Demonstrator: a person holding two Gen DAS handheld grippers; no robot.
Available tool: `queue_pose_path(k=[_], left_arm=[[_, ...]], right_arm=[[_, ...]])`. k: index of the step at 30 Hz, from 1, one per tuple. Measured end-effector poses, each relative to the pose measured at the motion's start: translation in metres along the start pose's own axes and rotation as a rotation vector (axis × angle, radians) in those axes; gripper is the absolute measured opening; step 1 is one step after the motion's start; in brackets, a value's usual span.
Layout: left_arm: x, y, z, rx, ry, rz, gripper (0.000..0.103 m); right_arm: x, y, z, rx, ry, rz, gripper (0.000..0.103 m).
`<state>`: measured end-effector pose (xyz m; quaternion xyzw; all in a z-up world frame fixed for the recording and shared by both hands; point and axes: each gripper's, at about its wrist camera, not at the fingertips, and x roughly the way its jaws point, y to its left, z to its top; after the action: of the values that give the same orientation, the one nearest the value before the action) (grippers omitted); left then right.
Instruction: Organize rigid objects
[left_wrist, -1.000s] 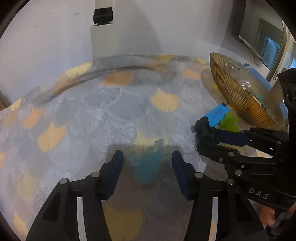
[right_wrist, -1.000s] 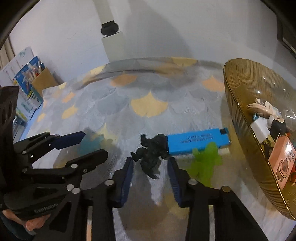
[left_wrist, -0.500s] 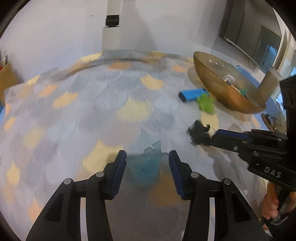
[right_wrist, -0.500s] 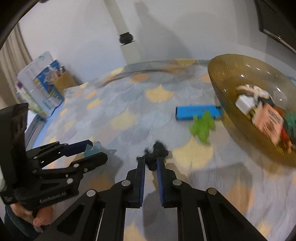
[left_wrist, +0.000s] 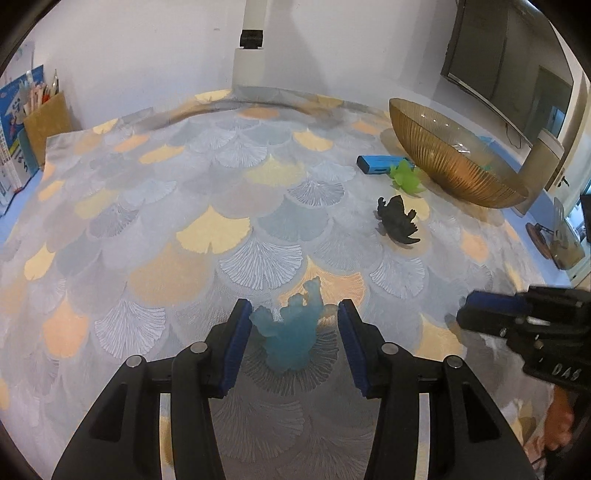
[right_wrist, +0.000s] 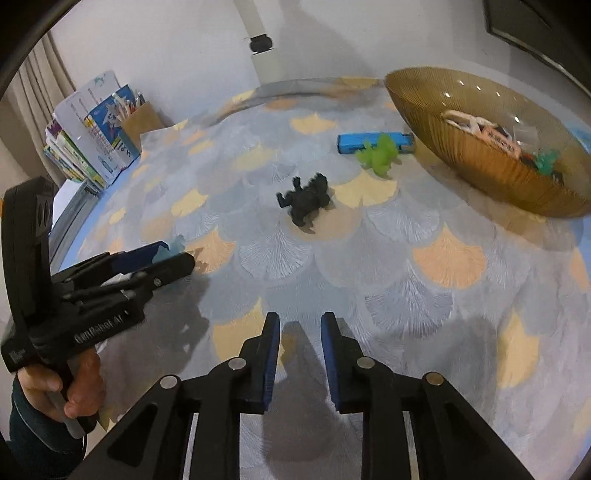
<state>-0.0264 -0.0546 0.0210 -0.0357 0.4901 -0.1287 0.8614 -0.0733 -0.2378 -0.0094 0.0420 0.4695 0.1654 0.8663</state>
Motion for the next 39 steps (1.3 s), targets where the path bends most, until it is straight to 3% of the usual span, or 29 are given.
queue_pose_path(k=[2, 3, 6, 13, 14, 16, 19, 21, 25, 29, 33, 35, 37, 39], left_arm=[[0.0, 0.0, 0.0, 0.004, -0.006, 0.003, 0.045], [0.001, 0.0, 0.0, 0.004, -0.007, 0.003, 0.045], [0.0, 0.0, 0.0, 0.009, -0.01, 0.005, 0.046], [-0.002, 0.003, 0.001, -0.014, -0.016, -0.02, 0.046], [-0.002, 0.003, 0.001, -0.012, -0.015, -0.017, 0.046], [-0.001, 0.0, 0.0, -0.005, -0.014, -0.005, 0.046], [-0.001, -0.001, 0.0, -0.002, -0.013, 0.0, 0.046], [-0.001, 0.0, 0.0, -0.007, -0.014, -0.006, 0.046], [0.0, -0.001, 0.0, 0.001, -0.012, 0.005, 0.046], [0.0, -0.002, 0.0, 0.004, -0.011, 0.009, 0.046], [0.0, -0.002, 0.0, 0.005, -0.01, 0.009, 0.046], [0.0, -0.001, 0.0, 0.005, -0.01, 0.009, 0.046], [-0.001, 0.0, 0.0, 0.004, -0.011, 0.009, 0.046], [-0.001, -0.001, 0.0, 0.006, -0.01, 0.012, 0.046]], right_arm=[[0.0, 0.003, 0.009, -0.003, -0.004, 0.003, 0.022], [0.002, 0.004, 0.015, -0.002, -0.002, 0.003, 0.027], [0.015, 0.007, 0.037, 0.019, 0.007, -0.012, 0.062], [0.054, 0.005, 0.072, 0.095, -0.039, -0.108, 0.062], [0.056, 0.005, 0.075, 0.098, -0.042, -0.113, 0.059], [0.06, 0.007, 0.08, 0.087, -0.06, -0.128, 0.043], [0.061, 0.011, 0.08, 0.033, -0.062, -0.135, 0.041], [0.054, 0.008, 0.075, 0.023, -0.063, -0.103, 0.04], [0.033, 0.008, 0.05, -0.038, -0.051, 0.056, 0.04], [0.005, 0.016, 0.014, -0.217, -0.061, 0.002, 0.04], [-0.003, 0.006, -0.011, -0.284, -0.018, -0.032, 0.04], [-0.006, -0.009, -0.021, -0.265, -0.007, -0.047, 0.046], [-0.014, -0.023, -0.027, -0.213, -0.013, -0.048, 0.062], [-0.02, -0.035, -0.033, -0.164, -0.027, -0.065, 0.064]])
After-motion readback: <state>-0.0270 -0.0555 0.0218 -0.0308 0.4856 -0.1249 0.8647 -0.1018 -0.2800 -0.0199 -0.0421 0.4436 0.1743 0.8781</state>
